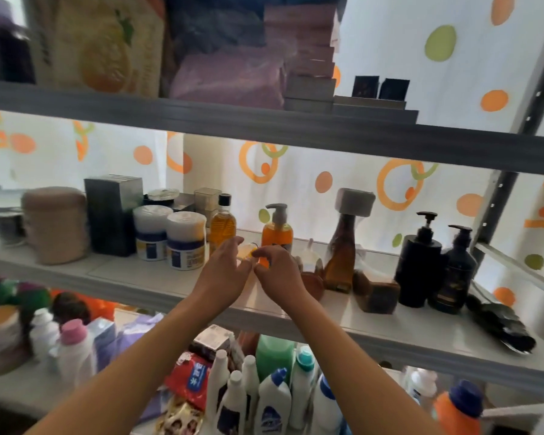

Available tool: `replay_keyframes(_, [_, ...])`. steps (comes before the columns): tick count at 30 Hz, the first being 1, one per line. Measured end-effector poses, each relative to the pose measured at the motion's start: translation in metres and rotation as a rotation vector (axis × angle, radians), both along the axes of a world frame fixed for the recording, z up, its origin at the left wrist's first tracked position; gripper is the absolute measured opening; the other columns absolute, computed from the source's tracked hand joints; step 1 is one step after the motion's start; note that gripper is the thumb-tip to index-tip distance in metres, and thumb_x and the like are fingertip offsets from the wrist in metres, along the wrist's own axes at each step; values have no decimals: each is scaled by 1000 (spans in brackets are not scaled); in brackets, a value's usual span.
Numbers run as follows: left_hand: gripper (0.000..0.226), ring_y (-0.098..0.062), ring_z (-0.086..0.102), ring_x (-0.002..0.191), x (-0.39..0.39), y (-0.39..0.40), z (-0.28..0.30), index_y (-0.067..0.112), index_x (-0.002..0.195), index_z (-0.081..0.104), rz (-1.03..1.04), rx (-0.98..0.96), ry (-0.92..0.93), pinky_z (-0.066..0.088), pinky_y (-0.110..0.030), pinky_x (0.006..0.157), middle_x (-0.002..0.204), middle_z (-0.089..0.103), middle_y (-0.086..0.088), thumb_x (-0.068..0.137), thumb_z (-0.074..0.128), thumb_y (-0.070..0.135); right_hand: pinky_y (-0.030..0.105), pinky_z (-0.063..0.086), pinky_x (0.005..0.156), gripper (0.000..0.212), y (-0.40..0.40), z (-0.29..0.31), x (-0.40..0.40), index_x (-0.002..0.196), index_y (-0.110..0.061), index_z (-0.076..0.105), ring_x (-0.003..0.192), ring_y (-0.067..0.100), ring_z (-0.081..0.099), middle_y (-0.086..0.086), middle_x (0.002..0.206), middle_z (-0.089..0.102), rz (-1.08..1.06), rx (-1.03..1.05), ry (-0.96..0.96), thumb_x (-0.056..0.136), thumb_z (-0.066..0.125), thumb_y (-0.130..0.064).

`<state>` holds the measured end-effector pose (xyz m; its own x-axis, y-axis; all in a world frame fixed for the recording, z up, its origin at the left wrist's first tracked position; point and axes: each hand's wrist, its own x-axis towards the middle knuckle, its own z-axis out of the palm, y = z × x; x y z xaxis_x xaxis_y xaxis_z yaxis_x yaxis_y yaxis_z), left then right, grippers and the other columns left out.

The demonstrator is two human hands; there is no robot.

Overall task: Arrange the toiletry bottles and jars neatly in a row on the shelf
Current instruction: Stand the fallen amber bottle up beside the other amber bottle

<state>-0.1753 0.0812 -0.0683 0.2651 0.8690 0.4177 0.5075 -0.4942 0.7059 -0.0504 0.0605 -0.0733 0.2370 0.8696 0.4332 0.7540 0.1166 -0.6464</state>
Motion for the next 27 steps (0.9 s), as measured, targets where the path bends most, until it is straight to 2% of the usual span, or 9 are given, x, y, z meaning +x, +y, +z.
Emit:
replay_keyframes(5, [53, -22, 53, 123, 0, 18, -10, 20, 141, 39, 57, -6, -6, 45, -38, 97, 142, 49, -2, 93, 56, 35, 39, 42, 110, 38, 15, -5, 3, 118, -19, 67, 126, 21, 52, 5, 132, 59, 31, -86, 57, 86, 56, -1])
replay_keyframes(8, [57, -23, 54, 122, 3, 29, -13, 20, 140, 39, 46, -23, -3, 48, -38, 95, 140, 51, -3, 91, 60, 41, 30, 42, 105, 43, 22, -11, 11, 122, -15, 65, 126, 22, 53, 6, 133, 59, 8, -107, 132, 88, 51, 7])
replay_keyframes(10, [62, -23, 56, 119, 6, 34, -17, 21, 138, 40, 41, -26, 16, 50, -37, 92, 137, 53, -2, 87, 61, 51, 25, 42, 98, 39, 25, -13, 16, 123, -13, 65, 123, 21, 57, 6, 130, 62, -17, -85, 153, 91, 51, 4])
replay_keyframes(13, [70, -21, 57, 114, 12, 43, -24, 20, 136, 43, 76, 5, 114, 52, -35, 88, 132, 55, -1, 79, 65, 54, 19, 40, 94, 34, 25, -16, 18, 123, -11, 64, 120, 18, 59, 6, 128, 63, -12, -56, 198, 95, 50, 2])
replay_keyframes(17, [76, -20, 57, 107, 15, 53, -27, 18, 126, 51, 171, 41, 272, 54, -34, 82, 121, 58, -2, 68, 68, 65, 22, 43, 97, 33, 28, -18, 16, 124, -10, 63, 121, 19, 57, 7, 129, 63, 16, -69, 232, 96, 48, 1])
replay_keyframes(19, [73, -21, 56, 107, 16, 55, -29, 18, 125, 51, 216, 65, 340, 53, -33, 82, 119, 57, -3, 70, 67, 62, 22, 43, 96, 32, 29, -20, 15, 124, -11, 63, 119, 18, 57, 6, 128, 62, 19, -75, 240, 96, 49, -1])
replay_keyframes(23, [61, -20, 61, 95, 16, 56, -31, 13, 117, 57, 253, 72, 405, 52, -30, 74, 109, 60, -5, 74, 64, 57, 15, 44, 82, 25, 27, -29, 10, 118, -14, 65, 105, 12, 59, 3, 119, 64, 37, -83, 225, 96, 54, -8])
replay_keyframes(27, [57, -15, 64, 73, 10, 56, -23, 12, 95, 68, 246, -50, 287, 48, -23, 58, 83, 66, -1, 66, 73, 61, 28, 50, 93, 24, 22, -38, 2, 118, -14, 66, 106, 15, 59, 2, 116, 66, 47, -123, 219, 98, 54, -17])
